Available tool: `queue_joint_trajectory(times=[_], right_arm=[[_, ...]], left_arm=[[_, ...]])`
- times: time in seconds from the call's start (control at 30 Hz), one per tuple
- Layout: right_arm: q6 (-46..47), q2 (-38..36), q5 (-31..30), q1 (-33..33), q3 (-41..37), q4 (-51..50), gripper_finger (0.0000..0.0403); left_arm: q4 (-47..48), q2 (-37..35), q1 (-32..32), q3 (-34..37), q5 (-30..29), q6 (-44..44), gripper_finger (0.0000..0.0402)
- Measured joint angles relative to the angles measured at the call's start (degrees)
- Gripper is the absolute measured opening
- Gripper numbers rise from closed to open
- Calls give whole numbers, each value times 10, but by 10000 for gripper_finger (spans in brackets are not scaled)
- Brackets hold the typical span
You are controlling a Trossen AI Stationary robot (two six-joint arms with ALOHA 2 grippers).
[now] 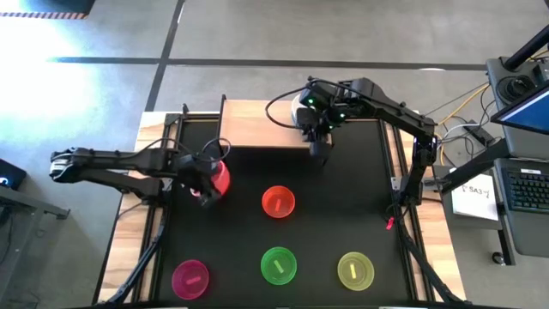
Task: Place and stack bowls onto a shelf
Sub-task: Stack the orange bowl on top of the white bowl on the shelf
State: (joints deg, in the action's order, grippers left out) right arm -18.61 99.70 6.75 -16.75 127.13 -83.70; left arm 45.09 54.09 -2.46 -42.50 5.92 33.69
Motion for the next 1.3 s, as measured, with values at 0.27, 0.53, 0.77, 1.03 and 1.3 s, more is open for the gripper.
queue_joint_trajectory(times=[0.27,0.53,0.77,1.03,1.3], right_arm=[[-35,4,202,5,0,0,91],[-46,17,289,50,-1,3,91],[-55,28,292,108,-1,19,91],[-60,33,291,145,-1,23,68],[-25,33,291,158,-1,74,70]], left_arm=[[-310,8,53,0,98,-91,0],[-482,45,77,0,169,-295,0],[-501,117,85,0,266,-443,0],[-589,162,101,0,267,-545,0],[-663,220,121,0,316,-590,0]])
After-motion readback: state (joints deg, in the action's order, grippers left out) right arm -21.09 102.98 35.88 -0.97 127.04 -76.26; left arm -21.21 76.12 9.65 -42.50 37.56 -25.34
